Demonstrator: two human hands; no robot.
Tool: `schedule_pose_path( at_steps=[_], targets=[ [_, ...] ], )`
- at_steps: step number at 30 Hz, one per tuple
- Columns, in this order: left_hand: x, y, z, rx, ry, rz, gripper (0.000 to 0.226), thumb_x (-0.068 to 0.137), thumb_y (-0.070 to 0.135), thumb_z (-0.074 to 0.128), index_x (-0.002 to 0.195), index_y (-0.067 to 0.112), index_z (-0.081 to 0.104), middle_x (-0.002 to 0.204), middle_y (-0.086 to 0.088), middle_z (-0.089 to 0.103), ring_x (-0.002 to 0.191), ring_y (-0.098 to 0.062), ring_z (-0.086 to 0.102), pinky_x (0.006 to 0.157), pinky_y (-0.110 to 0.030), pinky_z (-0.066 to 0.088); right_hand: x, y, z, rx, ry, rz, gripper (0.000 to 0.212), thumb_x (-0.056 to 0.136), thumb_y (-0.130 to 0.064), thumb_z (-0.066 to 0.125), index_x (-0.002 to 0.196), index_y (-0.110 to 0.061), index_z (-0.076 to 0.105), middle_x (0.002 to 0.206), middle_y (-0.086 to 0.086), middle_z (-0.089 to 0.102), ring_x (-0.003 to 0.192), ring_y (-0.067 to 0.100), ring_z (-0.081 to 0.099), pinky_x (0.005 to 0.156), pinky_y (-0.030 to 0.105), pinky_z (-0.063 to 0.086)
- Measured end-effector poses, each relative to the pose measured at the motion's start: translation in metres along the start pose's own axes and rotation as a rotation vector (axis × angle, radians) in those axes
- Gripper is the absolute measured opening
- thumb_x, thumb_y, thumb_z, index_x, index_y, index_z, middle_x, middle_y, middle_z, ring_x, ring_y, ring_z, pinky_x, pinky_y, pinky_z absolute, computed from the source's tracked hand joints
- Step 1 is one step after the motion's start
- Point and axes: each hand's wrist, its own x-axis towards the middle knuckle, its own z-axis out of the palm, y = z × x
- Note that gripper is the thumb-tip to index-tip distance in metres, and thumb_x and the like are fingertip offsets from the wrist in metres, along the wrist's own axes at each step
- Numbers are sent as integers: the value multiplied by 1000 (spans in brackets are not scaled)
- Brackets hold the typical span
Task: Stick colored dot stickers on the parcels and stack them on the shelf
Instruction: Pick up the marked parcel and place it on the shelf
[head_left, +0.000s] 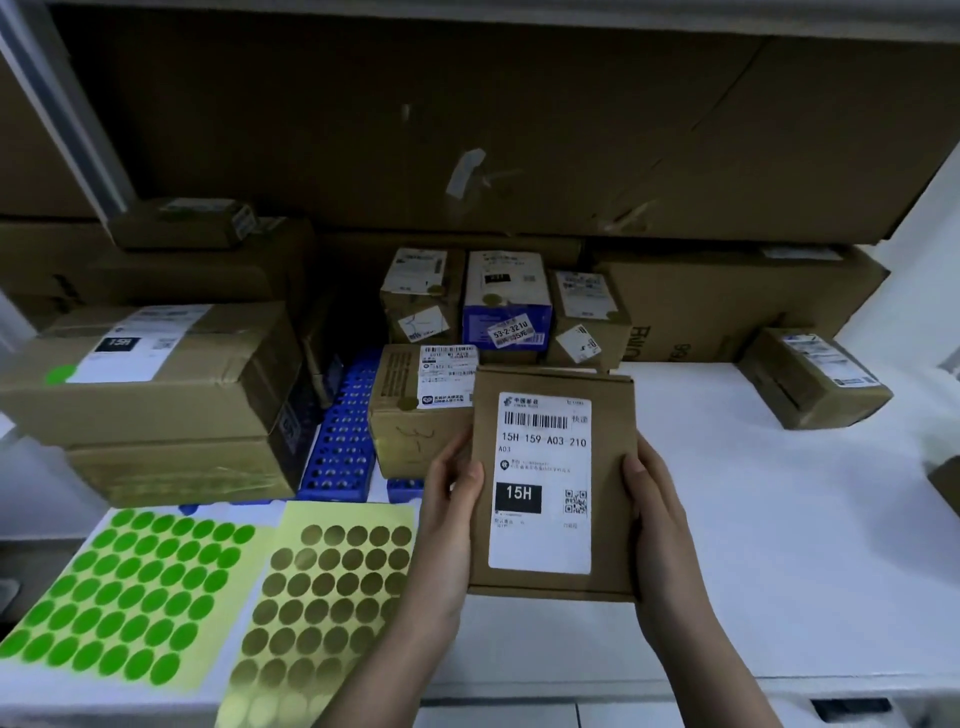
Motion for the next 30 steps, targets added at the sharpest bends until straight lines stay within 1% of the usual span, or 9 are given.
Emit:
schedule_pose_path(
  at_steps=[4, 7, 11, 13, 16, 19, 22, 26, 30],
  targets=[
    [-9, -18, 0, -9, 41, -56, 23, 97, 27, 45, 114, 39, 54, 96, 16, 71, 80, 3, 67, 56, -11, 49, -9, 18, -6, -14, 53, 86, 24, 96, -41, 50, 119, -39, 54, 119, -6, 64, 106, 14, 62, 86, 37, 51],
    [-15, -29, -1, -22, 105, -50, 21, 98, 17, 46, 112, 28, 58, 84, 17, 71, 70, 9, 65, 53, -7, 46, -13, 30, -9, -9, 88, 159, 22, 98, -34, 47, 118, -29, 53, 116, -3, 63, 100, 13, 61, 73, 29, 47],
    [-17, -45, -8, -11, 190, -105, 18, 97, 15, 48, 110, 22, 58, 102, 9, 65, 69, 9, 63, 52, -4, 43, -16, 45, -9, -29, 87, 251, 16, 99, -30, 46, 113, -27, 54, 108, -2, 66, 91, 11, 63, 64, 26, 46],
    [-15, -55, -11, 16, 218, -120, 17, 98, 16, 48, 104, 26, 60, 105, 9, 65, 80, 6, 60, 58, -5, 45, -16, 53, -8, -54, 70, 293, 15, 100, -30, 45, 112, -28, 53, 107, -1, 66, 93, 14, 63, 65, 28, 47],
    [-14, -65, -15, 79, 221, -156, 18, 99, 18, 46, 109, 26, 59, 110, 7, 65, 94, -3, 60, 74, -17, 45, -15, 65, -7, -89, 51, 353, 22, 100, -30, 42, 121, -26, 49, 107, 0, 64, 93, 16, 63, 65, 29, 47],
    [-12, -73, -20, 161, 182, -171, 23, 100, 19, 43, 95, 33, 60, 97, 15, 67, 88, 0, 61, 72, -18, 45, -15, 76, -7, -134, 7, 392, 24, 101, -31, 41, 124, -26, 45, 112, 1, 62, 95, 16, 61, 67, 29, 47],
    [-10, -79, -24, 228, 147, -174, 28, 101, 17, 39, 94, 32, 62, 83, 22, 69, 78, 6, 64, 65, -11, 47, -15, 83, -7, -176, -20, 408, 25, 100, -34, 41, 125, -28, 42, 111, -1, 60, 97, 16, 60, 70, 28, 48],
    [-5, -85, -27, 243, 153, -197, 25, 101, 17, 40, 100, 29, 61, 95, 16, 67, 92, -3, 62, 83, -24, 49, -12, 91, -7, -221, -27, 414, 33, 100, -35, 41, 132, -25, 42, 117, 3, 59, 104, 21, 59, 75, 27, 49],
    [-3, -86, -28, 249, 145, -177, 27, 101, 17, 41, 94, 33, 61, 89, 18, 66, 84, 1, 62, 65, -12, 47, -7, 98, -7, -264, -29, 383, 36, 101, -32, 42, 136, -22, 43, 122, 5, 59, 110, 24, 58, 87, 35, 50]
  ],
)
